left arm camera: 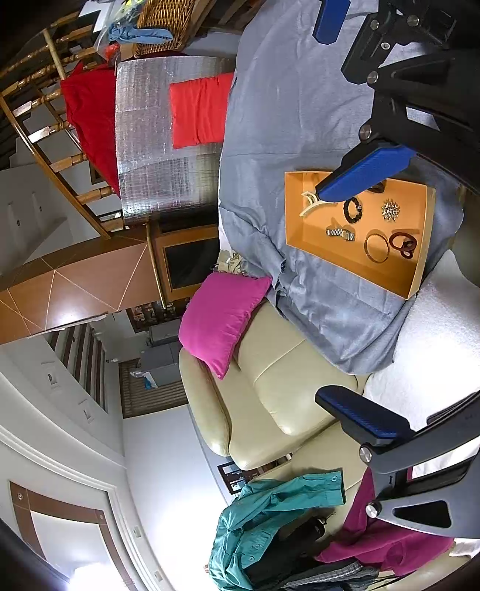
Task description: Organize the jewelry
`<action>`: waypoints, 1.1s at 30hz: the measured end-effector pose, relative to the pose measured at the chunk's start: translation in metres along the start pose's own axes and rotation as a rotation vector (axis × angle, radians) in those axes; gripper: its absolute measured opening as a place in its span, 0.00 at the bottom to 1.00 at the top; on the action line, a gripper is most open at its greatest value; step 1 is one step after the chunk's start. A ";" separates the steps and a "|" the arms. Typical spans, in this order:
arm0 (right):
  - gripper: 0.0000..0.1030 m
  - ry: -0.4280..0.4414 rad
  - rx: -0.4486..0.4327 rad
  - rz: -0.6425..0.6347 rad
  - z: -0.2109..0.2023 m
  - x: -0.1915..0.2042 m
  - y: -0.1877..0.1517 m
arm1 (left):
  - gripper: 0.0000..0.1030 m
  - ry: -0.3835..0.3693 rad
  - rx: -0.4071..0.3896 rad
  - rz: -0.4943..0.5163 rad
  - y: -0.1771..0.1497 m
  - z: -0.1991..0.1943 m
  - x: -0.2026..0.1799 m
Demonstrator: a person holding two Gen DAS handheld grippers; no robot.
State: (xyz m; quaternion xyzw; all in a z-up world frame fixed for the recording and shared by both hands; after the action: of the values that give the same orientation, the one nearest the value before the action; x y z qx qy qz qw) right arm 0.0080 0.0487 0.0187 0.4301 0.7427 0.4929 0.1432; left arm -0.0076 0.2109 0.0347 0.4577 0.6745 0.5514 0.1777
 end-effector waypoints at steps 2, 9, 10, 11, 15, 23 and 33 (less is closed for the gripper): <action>0.65 -0.001 0.001 0.001 0.001 0.000 0.000 | 0.97 0.003 0.001 -0.004 0.000 0.000 0.001; 0.65 0.003 0.005 -0.002 0.003 0.001 0.001 | 0.97 0.007 0.008 -0.013 -0.001 0.002 0.004; 0.65 0.003 0.005 -0.004 0.003 0.002 0.001 | 0.97 0.004 0.009 -0.015 -0.001 0.003 0.004; 0.65 0.003 0.005 -0.006 0.003 0.003 0.001 | 0.97 0.004 0.009 -0.017 -0.001 0.003 0.004; 0.65 0.006 0.010 -0.009 0.006 0.005 0.001 | 0.97 0.007 0.009 -0.020 -0.001 0.003 0.007; 0.65 0.007 0.019 -0.020 0.011 0.009 0.001 | 0.97 0.017 0.014 -0.028 -0.004 0.006 0.012; 0.65 0.005 0.024 -0.029 0.016 0.014 0.003 | 0.97 0.017 0.021 -0.045 -0.006 0.011 0.019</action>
State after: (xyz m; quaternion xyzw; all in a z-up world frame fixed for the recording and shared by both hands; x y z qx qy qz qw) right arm 0.0117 0.0703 0.0168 0.4196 0.7550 0.4830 0.1435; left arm -0.0123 0.2329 0.0312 0.4397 0.6919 0.5439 0.1794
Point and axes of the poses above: each gripper's, at about its wrist camera, not at the fingertips, and z roughly the way its jaws point, x to its left, y to its top, the point moved 5 cm from there along z, roughly the way its jaws point, and after that the axes turned 5 degrees about y, right-handed, at the moved point
